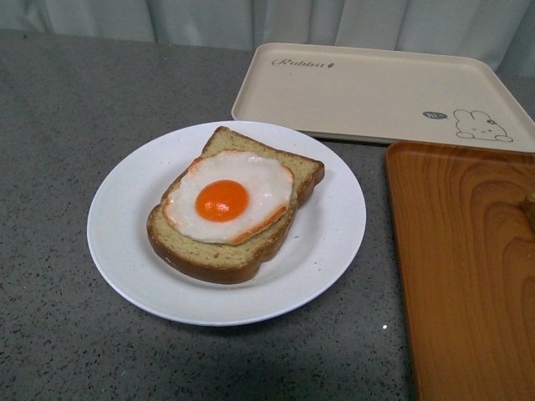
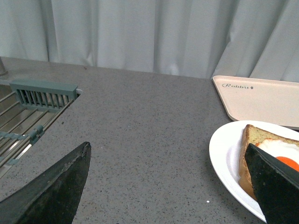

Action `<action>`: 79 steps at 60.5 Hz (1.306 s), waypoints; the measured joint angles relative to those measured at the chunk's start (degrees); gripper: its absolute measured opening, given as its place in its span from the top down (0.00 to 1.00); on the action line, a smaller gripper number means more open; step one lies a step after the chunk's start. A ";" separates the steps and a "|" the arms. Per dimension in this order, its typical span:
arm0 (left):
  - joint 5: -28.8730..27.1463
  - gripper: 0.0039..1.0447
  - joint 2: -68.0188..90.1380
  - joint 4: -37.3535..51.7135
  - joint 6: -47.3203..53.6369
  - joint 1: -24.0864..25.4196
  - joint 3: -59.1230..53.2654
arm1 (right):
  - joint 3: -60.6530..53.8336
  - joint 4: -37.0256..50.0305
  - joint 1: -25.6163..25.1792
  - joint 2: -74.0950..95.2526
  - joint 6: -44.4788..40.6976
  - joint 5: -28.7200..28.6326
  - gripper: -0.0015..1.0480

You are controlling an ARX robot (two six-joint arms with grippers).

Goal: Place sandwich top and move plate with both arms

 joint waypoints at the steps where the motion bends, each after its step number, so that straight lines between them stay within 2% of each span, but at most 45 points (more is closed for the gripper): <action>1: 0.02 0.06 0.00 0.00 0.00 0.00 0.00 | 0.00 0.00 0.00 0.00 0.02 0.00 0.09; 47: 0.02 0.06 0.00 0.00 0.00 0.00 0.00 | 0.02 -0.11 0.02 0.09 0.07 0.22 0.09; 52: 0.00 0.06 0.00 0.00 0.00 0.00 0.00 | 4.48 -10.64 0.98 5.27 9.77 6.80 0.09; 56: 0.04 0.06 -0.02 0.00 0.00 0.00 0.00 | 8.35 -18.18 -0.94 10.67 24.74 8.17 0.09; 62: 0.02 0.06 0.00 0.00 0.00 0.00 0.00 | 9.62 -19.21 -5.68 12.28 35.10 4.24 0.09; 71: 0.02 0.06 0.00 0.00 0.00 0.00 0.00 | 12.31 -17.55 -17.22 17.16 37.44 -1.62 0.09; 79: 0.02 0.06 -0.02 0.00 0.00 0.00 0.00 | 12.41 -16.33 -21.75 18.91 37.53 -3.67 0.09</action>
